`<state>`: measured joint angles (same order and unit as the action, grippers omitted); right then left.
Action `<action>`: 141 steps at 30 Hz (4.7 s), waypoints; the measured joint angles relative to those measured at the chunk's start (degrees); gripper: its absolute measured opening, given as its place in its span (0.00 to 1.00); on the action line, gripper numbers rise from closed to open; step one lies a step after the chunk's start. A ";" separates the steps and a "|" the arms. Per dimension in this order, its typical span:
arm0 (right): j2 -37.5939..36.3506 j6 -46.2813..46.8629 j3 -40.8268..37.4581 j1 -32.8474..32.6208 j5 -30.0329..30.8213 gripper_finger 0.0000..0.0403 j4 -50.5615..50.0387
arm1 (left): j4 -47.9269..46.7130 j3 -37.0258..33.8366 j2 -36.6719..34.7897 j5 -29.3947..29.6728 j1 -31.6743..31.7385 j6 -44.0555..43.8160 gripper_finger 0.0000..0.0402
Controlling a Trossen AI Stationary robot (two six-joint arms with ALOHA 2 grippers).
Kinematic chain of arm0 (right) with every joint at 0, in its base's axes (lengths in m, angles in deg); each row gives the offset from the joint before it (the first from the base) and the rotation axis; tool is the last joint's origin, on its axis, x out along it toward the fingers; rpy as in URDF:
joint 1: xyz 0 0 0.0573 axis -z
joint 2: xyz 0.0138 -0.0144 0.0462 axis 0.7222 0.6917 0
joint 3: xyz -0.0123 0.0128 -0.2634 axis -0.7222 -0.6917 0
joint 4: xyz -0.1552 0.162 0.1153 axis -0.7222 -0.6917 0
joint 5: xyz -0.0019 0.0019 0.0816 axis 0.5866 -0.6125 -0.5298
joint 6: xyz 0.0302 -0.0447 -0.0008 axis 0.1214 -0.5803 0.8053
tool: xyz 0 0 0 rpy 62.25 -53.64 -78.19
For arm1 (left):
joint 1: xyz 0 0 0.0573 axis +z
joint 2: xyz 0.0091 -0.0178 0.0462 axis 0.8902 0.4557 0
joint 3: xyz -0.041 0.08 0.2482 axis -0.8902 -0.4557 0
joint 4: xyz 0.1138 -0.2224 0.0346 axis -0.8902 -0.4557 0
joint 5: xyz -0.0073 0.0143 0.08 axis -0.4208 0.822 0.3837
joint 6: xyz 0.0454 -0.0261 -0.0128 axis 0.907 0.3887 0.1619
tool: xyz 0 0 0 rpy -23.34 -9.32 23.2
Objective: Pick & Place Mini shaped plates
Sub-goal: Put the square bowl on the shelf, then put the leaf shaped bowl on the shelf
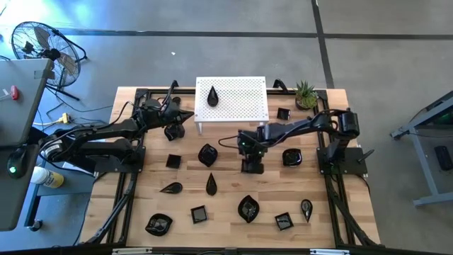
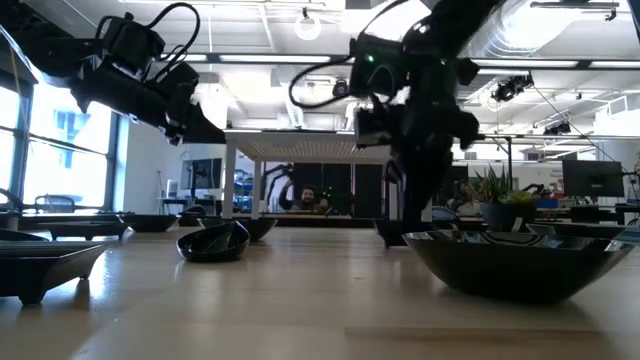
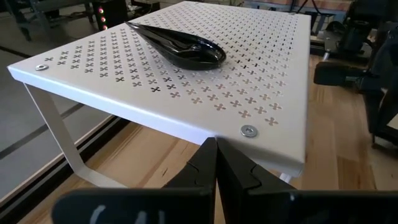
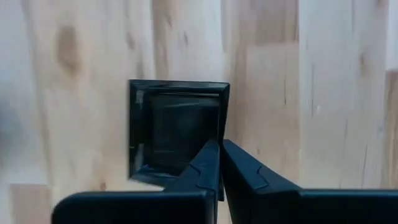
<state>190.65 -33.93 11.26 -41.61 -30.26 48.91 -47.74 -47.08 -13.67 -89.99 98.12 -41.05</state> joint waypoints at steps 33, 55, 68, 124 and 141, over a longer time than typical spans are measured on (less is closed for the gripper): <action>-2.40 48.41 22.62 27.37 0.83 0.00 5.80 | -0.53 0.04 0.02 -0.02 0.01 -0.19 0.00; -2.62 54.87 20.50 28.00 5.43 0.08 3.68 | -0.76 0.04 0.02 0.00 0.00 0.02 0.00; -10.61 36.81 20.50 28.76 3.64 0.26 -0.32 | -0.87 0.04 0.02 0.00 -0.01 0.02 0.00; -8.54 67.48 -15.20 -30.19 9.46 0.23 23.91 | -5.35 -0.02 0.02 -2.19 -0.01 -1.73 0.00; -4.20 62.56 -15.18 -30.27 8.38 0.08 28.14 | -5.18 -0.02 0.02 -1.99 -0.01 -1.73 0.00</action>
<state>186.46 28.63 -3.92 -71.89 -21.88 77.04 -52.92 -47.10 -13.65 -91.98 98.12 -42.78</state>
